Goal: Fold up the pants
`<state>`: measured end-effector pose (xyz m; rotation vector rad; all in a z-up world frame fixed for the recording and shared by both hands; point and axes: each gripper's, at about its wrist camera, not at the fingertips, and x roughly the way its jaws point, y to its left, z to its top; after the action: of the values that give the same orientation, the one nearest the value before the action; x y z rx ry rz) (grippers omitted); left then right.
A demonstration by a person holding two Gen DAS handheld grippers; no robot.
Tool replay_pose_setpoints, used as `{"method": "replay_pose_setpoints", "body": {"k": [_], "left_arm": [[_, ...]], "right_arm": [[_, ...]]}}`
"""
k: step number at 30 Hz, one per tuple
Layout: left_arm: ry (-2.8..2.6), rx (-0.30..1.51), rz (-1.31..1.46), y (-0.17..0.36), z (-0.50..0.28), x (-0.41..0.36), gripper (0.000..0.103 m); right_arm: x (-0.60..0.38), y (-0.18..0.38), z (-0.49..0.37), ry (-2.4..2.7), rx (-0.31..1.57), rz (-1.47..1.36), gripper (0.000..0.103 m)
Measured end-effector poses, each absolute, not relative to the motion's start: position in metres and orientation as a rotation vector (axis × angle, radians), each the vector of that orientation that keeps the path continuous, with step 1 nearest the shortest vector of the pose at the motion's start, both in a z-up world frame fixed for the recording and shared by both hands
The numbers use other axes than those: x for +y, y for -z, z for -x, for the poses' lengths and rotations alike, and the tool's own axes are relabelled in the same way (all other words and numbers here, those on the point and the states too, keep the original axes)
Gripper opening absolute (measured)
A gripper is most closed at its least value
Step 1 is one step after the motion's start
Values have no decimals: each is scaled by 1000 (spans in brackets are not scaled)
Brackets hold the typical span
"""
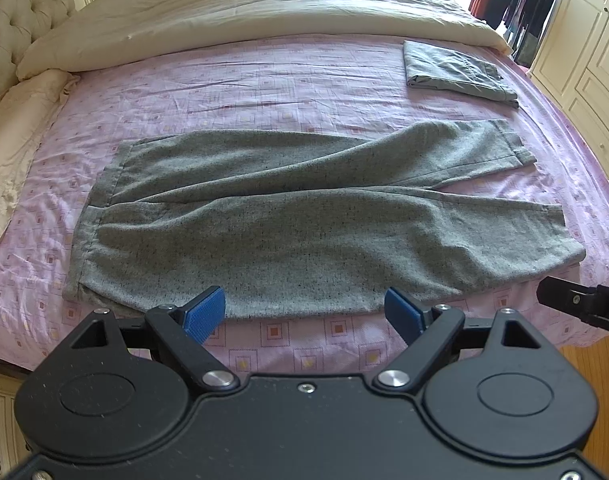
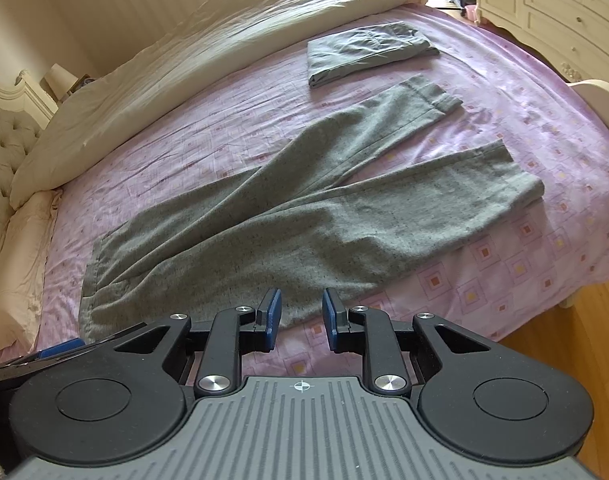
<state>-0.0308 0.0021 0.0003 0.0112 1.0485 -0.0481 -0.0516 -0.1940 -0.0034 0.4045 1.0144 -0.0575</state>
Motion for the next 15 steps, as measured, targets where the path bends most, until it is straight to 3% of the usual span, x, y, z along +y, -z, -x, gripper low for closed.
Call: {"method": "replay_pose_setpoints", "body": {"k": [15], "left_arm": [[71, 1093, -6, 12, 10, 0, 87]], "right_arm": [[-202, 11, 42, 68, 1028, -421, 23]]}}
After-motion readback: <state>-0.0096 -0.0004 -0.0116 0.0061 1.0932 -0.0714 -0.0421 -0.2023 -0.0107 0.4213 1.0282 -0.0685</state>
